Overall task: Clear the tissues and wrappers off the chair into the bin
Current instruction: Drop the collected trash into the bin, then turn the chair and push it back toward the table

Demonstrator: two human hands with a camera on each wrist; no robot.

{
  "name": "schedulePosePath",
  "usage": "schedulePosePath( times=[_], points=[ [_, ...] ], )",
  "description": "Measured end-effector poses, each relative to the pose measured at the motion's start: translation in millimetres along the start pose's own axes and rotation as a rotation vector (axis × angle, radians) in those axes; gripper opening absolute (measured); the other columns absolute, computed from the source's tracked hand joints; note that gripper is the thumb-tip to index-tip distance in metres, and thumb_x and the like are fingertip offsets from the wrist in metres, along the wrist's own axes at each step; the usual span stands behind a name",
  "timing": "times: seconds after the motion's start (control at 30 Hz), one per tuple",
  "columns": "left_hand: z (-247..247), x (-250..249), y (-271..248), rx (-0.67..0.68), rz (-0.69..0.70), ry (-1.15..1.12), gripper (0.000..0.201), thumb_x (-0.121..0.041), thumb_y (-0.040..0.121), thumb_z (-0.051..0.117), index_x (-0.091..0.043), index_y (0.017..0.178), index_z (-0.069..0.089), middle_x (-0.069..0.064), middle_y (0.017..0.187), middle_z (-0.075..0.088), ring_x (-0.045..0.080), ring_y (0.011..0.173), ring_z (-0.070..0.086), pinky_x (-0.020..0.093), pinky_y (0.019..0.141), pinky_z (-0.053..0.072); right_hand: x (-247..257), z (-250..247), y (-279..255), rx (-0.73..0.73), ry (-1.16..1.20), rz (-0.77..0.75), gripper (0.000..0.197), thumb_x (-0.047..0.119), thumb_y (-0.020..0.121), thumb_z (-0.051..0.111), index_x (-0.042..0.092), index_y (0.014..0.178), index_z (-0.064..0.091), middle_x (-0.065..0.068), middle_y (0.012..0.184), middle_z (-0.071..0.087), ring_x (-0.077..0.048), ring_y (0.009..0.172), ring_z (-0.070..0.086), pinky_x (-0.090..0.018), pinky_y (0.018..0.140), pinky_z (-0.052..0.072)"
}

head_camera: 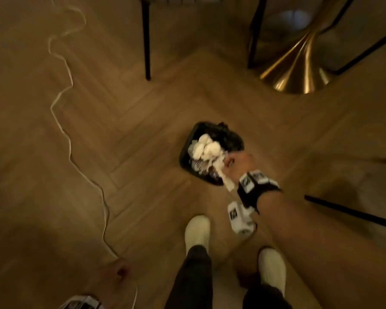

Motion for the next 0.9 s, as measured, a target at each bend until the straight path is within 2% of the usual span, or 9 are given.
schedulePosePath(
  times=[0.07, 0.13, 0.2, 0.27, 0.33, 0.53, 0.67, 0.8, 0.9],
  points=[
    [1.9, -13.7, 10.1, 0.018, 0.03, -0.062, 0.016, -0.048, 0.067, 0.049, -0.035, 0.073, 0.057, 0.005, 0.091, 0.07, 0.023, 0.084, 0.063, 0.03, 0.083, 0.047, 1.1, 23.7, 25.9, -0.008, -0.035, 0.027, 0.008, 0.013, 0.081, 0.064, 0.005, 0.082, 0.068, -0.019, 0.098, 0.069, -0.036, 0.096, 0.063, -0.04, 0.089, 0.051],
    [7.5, -19.9, 18.9, -0.005, 0.067, -0.081, 0.013, -0.041, 0.074, 0.052, -0.029, 0.078, 0.055, 0.009, 0.094, 0.071, 0.026, 0.089, 0.064, 0.034, 0.087, 0.049, 0.2, 34.6, 43.1, 0.0, -0.043, 0.071, 0.021, 0.016, 0.082, 0.066, 0.008, 0.101, 0.067, -0.015, 0.114, 0.066, -0.034, 0.108, 0.06, -0.036, 0.096, 0.048],
    [15.4, -18.0, 26.3, 0.028, 0.032, -0.111, 0.004, -0.039, 0.078, 0.054, -0.036, 0.075, 0.053, 0.003, 0.092, 0.071, 0.022, 0.088, 0.064, 0.036, 0.086, 0.05, 0.7, 32.5, 46.3, 0.002, -0.044, 0.085, 0.038, 0.021, 0.081, 0.07, 0.012, 0.117, 0.062, -0.012, 0.124, 0.061, -0.031, 0.113, 0.058, -0.034, 0.098, 0.046],
    [18.6, -19.7, 29.5, 0.015, 0.056, -0.175, 0.011, -0.046, 0.067, 0.051, -0.037, 0.066, 0.056, 0.001, 0.079, 0.07, 0.022, 0.079, 0.065, 0.04, 0.078, 0.053, 1.4, 20.4, 33.2, -0.005, -0.033, 0.054, 0.036, 0.022, 0.08, 0.071, 0.014, 0.114, 0.063, -0.012, 0.119, 0.064, -0.03, 0.108, 0.06, -0.033, 0.094, 0.049],
    [15.5, -27.8, 25.8, 0.0, 0.1, -0.191, 0.019, -0.05, 0.061, 0.047, -0.044, 0.075, 0.057, -0.001, 0.073, 0.069, 0.02, 0.073, 0.064, 0.039, 0.073, 0.053, 0.4, 1.2, 4.6, 0.057, -0.053, 0.013, 0.024, 0.021, 0.08, 0.069, 0.015, 0.104, 0.068, -0.009, 0.109, 0.069, -0.026, 0.1, 0.064, -0.029, 0.086, 0.05],
    [-62.1, -112.4, -40.5, 0.018, 0.236, 0.003, 0.007, -0.023, 0.085, 0.059, -0.029, 0.082, 0.058, 0.002, 0.097, 0.07, 0.017, 0.086, 0.061, 0.023, 0.076, 0.04, -24.5, -85.1, -150.6, 0.217, -0.159, 0.112, 0.021, 0.023, 0.083, 0.062, 0.019, 0.102, 0.069, -0.002, 0.107, 0.067, -0.021, 0.098, 0.063, -0.034, 0.092, 0.051],
    [-108.1, -174.6, -93.8, -0.058, 0.328, 0.061, 0.013, -0.023, 0.087, 0.058, -0.015, 0.092, 0.065, 0.007, 0.092, 0.068, 0.022, 0.082, 0.06, 0.029, 0.074, 0.046, -55.0, -142.0, -267.4, 0.221, -0.135, 0.274, 0.016, 0.029, 0.081, 0.058, 0.029, 0.094, 0.067, 0.001, 0.106, 0.067, -0.019, 0.098, 0.063, -0.029, 0.087, 0.051],
    [-111.4, -247.5, -131.9, -0.063, 0.487, 0.214, 0.023, -0.009, 0.085, 0.058, -0.026, 0.07, 0.055, 0.015, 0.086, 0.066, 0.033, 0.084, 0.062, 0.044, 0.081, 0.052, -85.9, -187.1, -377.8, 0.113, -0.025, 0.374, 0.018, 0.02, 0.088, 0.055, 0.017, 0.099, 0.069, -0.003, 0.103, 0.07, -0.019, 0.095, 0.064, -0.025, 0.078, 0.047],
    [-88.3, -315.4, -184.0, 0.0, 0.625, 0.507, 0.009, -0.019, 0.087, 0.053, -0.022, 0.089, 0.061, 0.006, 0.096, 0.066, 0.024, 0.089, 0.062, 0.039, 0.083, 0.052, -122.5, -207.1, -452.5, -0.009, 0.055, 0.457, 0.018, 0.021, 0.089, 0.054, 0.016, 0.099, 0.069, -0.004, 0.097, 0.072, -0.019, 0.09, 0.066, -0.027, 0.075, 0.048]
  ],
)
Point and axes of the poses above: each hand's wrist, its own y-axis towards the middle knuckle, its own z-axis out of the palm, x = y × z, the point moved 2 cm from there along y, towards the middle knuckle
